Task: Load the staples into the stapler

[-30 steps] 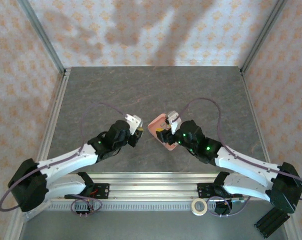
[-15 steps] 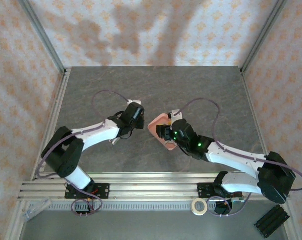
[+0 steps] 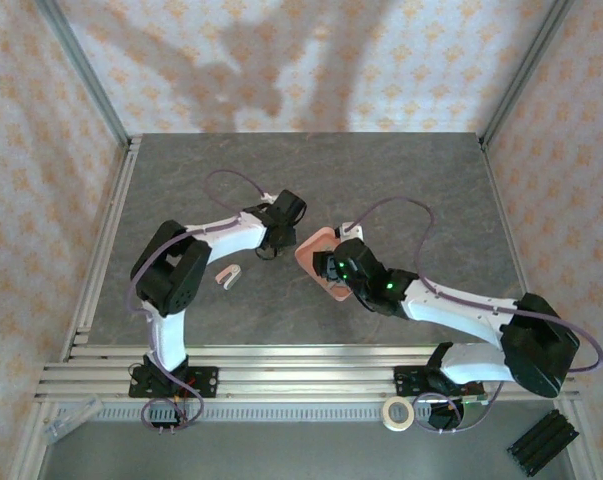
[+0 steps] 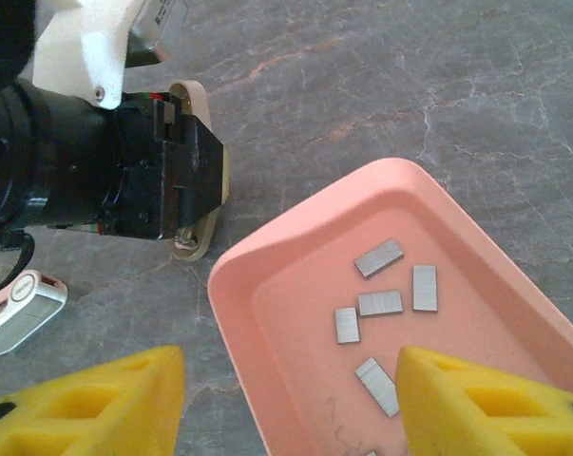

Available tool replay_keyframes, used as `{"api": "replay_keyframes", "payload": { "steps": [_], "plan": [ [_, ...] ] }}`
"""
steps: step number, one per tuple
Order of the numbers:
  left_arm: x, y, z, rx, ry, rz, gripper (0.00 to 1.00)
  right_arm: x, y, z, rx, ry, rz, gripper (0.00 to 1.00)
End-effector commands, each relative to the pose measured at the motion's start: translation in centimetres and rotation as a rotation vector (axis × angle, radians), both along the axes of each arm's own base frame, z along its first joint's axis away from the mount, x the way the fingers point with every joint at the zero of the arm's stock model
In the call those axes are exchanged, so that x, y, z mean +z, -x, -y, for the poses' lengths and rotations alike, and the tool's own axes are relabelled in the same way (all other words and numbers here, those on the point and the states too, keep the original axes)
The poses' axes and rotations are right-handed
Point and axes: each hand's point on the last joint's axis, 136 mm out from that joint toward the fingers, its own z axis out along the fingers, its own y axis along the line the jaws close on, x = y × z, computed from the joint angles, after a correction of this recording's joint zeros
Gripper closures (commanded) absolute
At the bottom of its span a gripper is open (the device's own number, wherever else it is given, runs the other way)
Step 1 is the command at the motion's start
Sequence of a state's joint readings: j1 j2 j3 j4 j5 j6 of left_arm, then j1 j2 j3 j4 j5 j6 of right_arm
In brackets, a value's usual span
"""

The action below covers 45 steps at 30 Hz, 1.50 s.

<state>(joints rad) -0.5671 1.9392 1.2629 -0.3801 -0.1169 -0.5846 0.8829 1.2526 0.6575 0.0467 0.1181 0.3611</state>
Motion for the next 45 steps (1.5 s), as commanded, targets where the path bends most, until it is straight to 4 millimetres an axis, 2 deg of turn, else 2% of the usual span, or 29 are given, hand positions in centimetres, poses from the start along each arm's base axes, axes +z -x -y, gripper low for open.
{"api": "replay_keyframes", "payload": {
  "steps": [1,6,13,17,19,24,27,31,35,42,45],
  "plan": [
    [-1.0,0.2,-1.2,0.056,-0.047,-0.046,0.84,1.0,-0.9,0.3,-0.052,0.006,0.018,0.4],
    [-1.5,0.2,-1.1,0.056,-0.048,-0.06,0.76,0.8,-1.0,0.5,-0.062,0.015,0.014,0.39],
    [-0.6,0.3,-1.2,0.038,-0.049,-0.054,0.51,1.0,-0.9,0.3,-0.06,0.011,0.009,0.37],
    [1.1,0.4,-1.5,0.035,-0.043,-0.019,0.41,1.5,-0.8,0.2,-0.052,0.003,0.002,0.35],
    [3.5,0.4,-1.6,0.033,-0.021,0.027,0.38,1.7,-0.6,0.1,-0.042,0.004,-0.007,0.34],
    [7.2,1.1,-2.6,0.037,-0.012,0.104,0.3,2.2,0.0,-0.5,-0.01,0.01,-0.062,0.32],
    [9.0,1.8,-3.5,0.044,-0.009,0.146,0.21,2.2,0.4,-1.0,-0.001,-0.005,-0.118,0.31],
    [10.2,3.2,-5.0,0.058,-0.012,0.174,0.12,1.6,1.5,-3.0,0.046,-0.056,-0.209,0.3],
    [10.3,4.7,-7.4,0.079,-0.038,0.205,0.01,1.1,3.1,-5.3,0.11,-0.029,-0.24,0.3],
    [8.6,7.8,-12.5,0.177,0.009,0.181,0.0,-1.2,6.0,-10.6,0.256,0.068,-0.314,0.3],
    [8.1,8.9,-13.9,0.215,0.033,0.179,0.0,-3.2,5.9,-11.7,0.26,0.111,-0.362,0.3]
  ]
}}
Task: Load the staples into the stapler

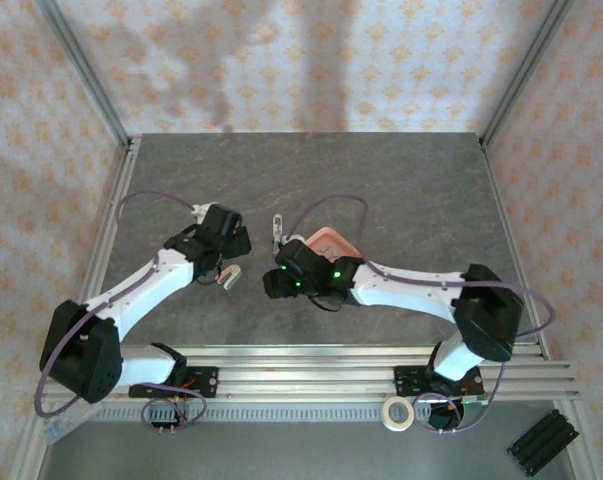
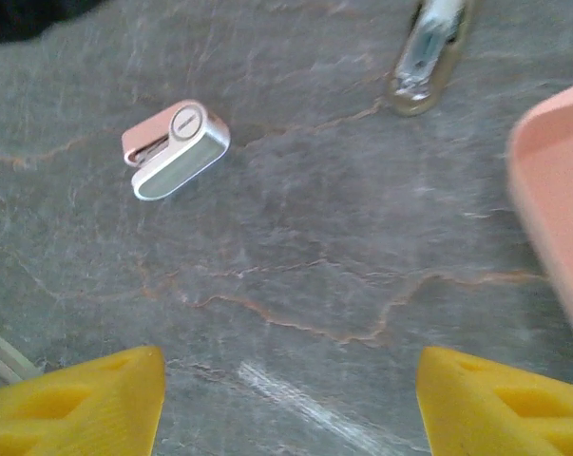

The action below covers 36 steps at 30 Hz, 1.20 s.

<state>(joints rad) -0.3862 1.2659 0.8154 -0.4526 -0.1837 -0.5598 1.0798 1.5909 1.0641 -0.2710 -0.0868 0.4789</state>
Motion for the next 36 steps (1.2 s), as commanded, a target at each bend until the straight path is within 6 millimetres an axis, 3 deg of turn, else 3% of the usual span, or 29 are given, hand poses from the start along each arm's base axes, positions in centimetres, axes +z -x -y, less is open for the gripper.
{"api": "replay_keyframes", "payload": {
  "steps": [1,7,12,16,24,30,36],
  "plan": [
    [0.1,0.7,-1.0,0.028,0.04,0.024,0.0,-2.0,-0.2,-0.2,-0.01,0.087,-0.046,0.3],
    [-0.2,1.4,-1.8,0.04,0.073,0.028,0.0,-4.5,-2.3,0.6,-0.071,0.183,-0.045,0.28],
    [-1.1,1.7,-1.1,0.012,0.109,0.007,0.0,-6.4,-3.5,2.5,-0.149,0.213,-0.087,0.26],
    [-1.9,2.3,-0.9,0.002,0.122,-0.02,0.0,-7.4,-4.3,5.2,-0.227,0.25,-0.094,0.25],
    [-1.7,3.2,-0.8,-0.015,0.138,-0.027,0.0,-7.5,-6.3,11.3,-0.382,0.286,-0.084,0.22],
    [-2.5,4.5,-1.0,-0.012,0.159,-0.069,0.0,-6.2,-7.3,14.8,-0.479,0.223,-0.072,0.22],
    [-4.6,5.0,-0.5,-0.001,0.232,-0.125,0.01,-0.4,-7.4,11.9,-0.348,-0.071,0.061,0.2]
  ]
}}
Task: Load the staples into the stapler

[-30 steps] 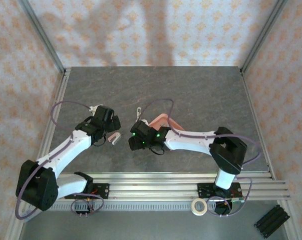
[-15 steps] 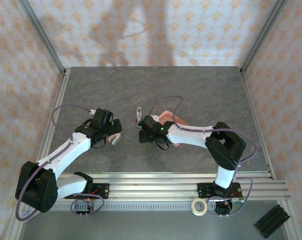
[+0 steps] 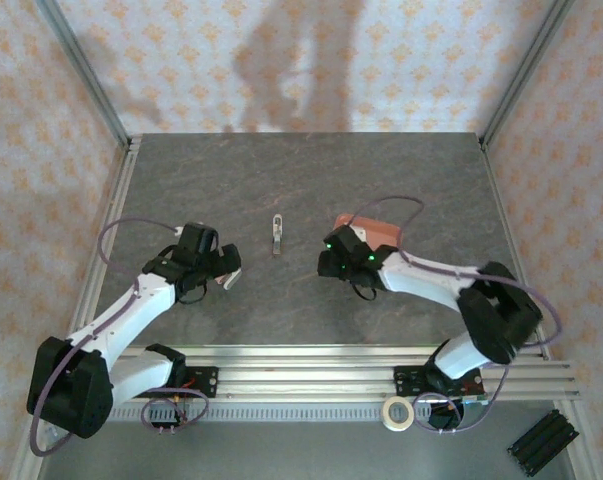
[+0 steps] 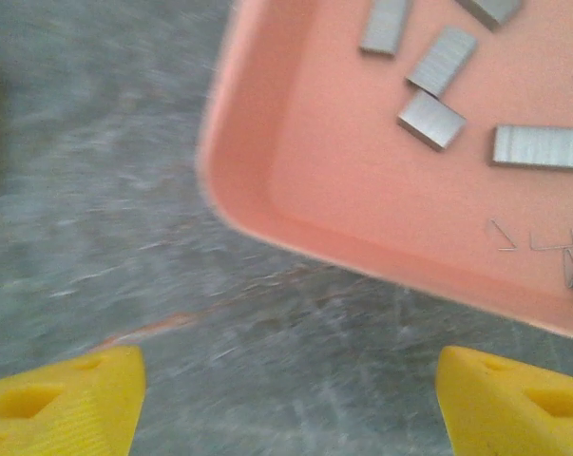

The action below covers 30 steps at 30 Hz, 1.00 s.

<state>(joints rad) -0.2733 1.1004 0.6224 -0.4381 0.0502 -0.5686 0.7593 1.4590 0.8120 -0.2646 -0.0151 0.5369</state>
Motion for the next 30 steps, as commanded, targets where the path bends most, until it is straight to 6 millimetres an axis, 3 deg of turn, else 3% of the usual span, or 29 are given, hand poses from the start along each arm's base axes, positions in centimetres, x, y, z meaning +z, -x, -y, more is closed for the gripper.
{"api": "replay_keyframes", "payload": {
  "steps": [1,6,19,30],
  "plan": [
    [-1.6,0.7,0.6,0.002,0.058,-0.057,0.01,4.8,-1.0,-2.6,0.081,-0.157,0.149,0.2],
    [-2.8,0.5,1.4,-0.023,0.087,-0.089,0.04,6.3,-0.6,-3.2,0.141,-0.181,0.172,0.2],
    [-4.9,0.8,2.8,-0.079,0.143,-0.121,0.06,5.9,-0.1,-4.8,0.192,-0.215,0.151,0.21],
    [-4.8,-0.7,6.1,-0.137,0.303,-0.074,0.1,6.2,0.4,-6.5,0.251,-0.216,0.146,0.21]
  ]
}}
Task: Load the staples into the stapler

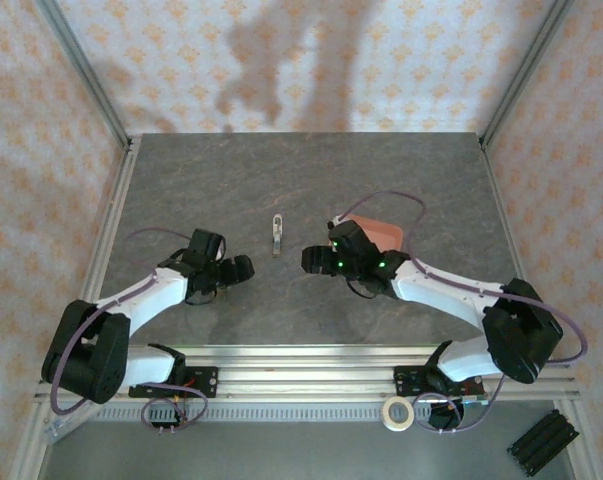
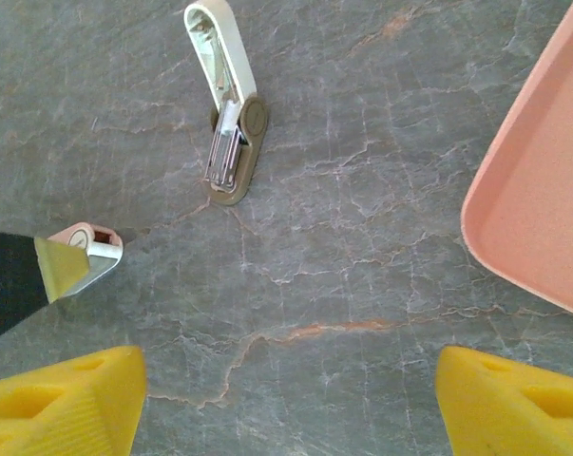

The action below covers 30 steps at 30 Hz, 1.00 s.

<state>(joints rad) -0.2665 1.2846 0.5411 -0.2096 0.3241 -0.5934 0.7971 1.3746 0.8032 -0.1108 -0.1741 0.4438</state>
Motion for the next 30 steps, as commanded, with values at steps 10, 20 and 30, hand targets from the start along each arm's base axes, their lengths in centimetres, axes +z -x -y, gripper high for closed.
{"api": "replay_keyframes", "payload": {
  "steps": [10,20,30],
  "plan": [
    [1.7,-1.3,4.2,-0.097,0.102,0.08,0.09,1.9,0.1,-2.8,0.132,0.02,0.082,0.2],
    [5.2,-0.4,-1.1,0.051,0.038,0.196,0.06,2.3,0.8,-6.5,0.44,0.12,0.181,0.2],
    [4.5,0.5,-5.4,0.198,0.033,0.136,0.03,-1.6,2.5,-11.5,0.956,0.375,0.281,0.17]
  ]
}}
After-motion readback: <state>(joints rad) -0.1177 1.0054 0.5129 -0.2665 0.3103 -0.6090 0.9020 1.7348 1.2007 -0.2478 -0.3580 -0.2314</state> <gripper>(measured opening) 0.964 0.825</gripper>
